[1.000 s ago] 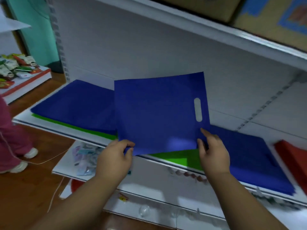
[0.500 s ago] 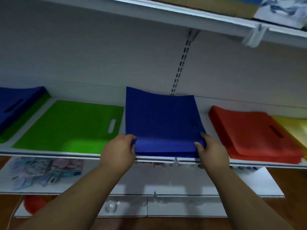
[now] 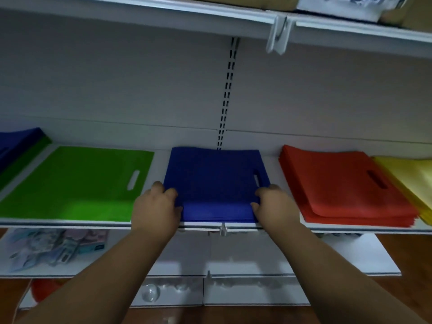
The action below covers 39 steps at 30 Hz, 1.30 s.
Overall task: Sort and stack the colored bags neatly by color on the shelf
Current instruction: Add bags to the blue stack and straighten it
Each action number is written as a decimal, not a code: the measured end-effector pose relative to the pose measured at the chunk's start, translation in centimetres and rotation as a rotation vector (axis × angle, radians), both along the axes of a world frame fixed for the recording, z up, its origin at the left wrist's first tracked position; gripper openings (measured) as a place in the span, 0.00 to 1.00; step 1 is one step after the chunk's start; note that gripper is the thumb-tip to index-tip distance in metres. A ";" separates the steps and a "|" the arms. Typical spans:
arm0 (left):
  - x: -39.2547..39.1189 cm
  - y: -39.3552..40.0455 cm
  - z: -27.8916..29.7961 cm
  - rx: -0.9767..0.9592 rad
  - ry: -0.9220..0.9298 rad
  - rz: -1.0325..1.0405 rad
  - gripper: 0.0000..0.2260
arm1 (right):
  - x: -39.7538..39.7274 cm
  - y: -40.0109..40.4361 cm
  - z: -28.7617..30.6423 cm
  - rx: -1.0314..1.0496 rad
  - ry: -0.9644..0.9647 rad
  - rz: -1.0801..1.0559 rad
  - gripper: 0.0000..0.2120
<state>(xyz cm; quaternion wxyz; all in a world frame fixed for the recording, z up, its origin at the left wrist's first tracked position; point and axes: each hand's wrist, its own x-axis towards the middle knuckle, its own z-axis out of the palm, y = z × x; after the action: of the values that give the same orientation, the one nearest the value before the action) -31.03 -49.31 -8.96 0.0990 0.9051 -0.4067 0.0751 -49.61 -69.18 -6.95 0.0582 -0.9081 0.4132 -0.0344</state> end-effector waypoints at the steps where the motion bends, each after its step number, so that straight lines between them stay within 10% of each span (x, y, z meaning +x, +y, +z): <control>1: 0.1 0.3 0.1 -0.030 -0.011 -0.005 0.14 | 0.8 0.6 0.1 0.021 -0.031 0.042 0.12; 18: 13.8 28.4 0.1 -0.362 0.161 0.423 0.09 | 27.5 29.3 3.7 0.162 -0.215 0.756 0.26; 26: 22.7 42.1 1.6 -0.421 0.359 0.549 0.09 | 41.3 40.4 1.7 0.269 0.055 0.637 0.36; 30: 24.6 43.3 1.1 -0.457 0.536 0.513 0.12 | 43.0 41.5 1.0 0.299 0.095 0.555 0.28; 35: 26.0 43.0 0.3 -0.906 1.052 0.565 0.18 | 42.1 42.1 0.2 0.132 -0.140 0.451 0.14; 39: 27.5 42.2 -0.7 -1.186 1.090 0.670 0.18 | 39.7 40.8 -0.1 0.110 -0.359 0.506 0.06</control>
<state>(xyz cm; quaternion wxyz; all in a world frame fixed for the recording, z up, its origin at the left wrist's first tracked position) -3.58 -7.08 -9.64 0.7073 0.6860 0.0911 -0.1442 -9.95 -28.39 -7.07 0.1858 -0.9571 0.1583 -0.1563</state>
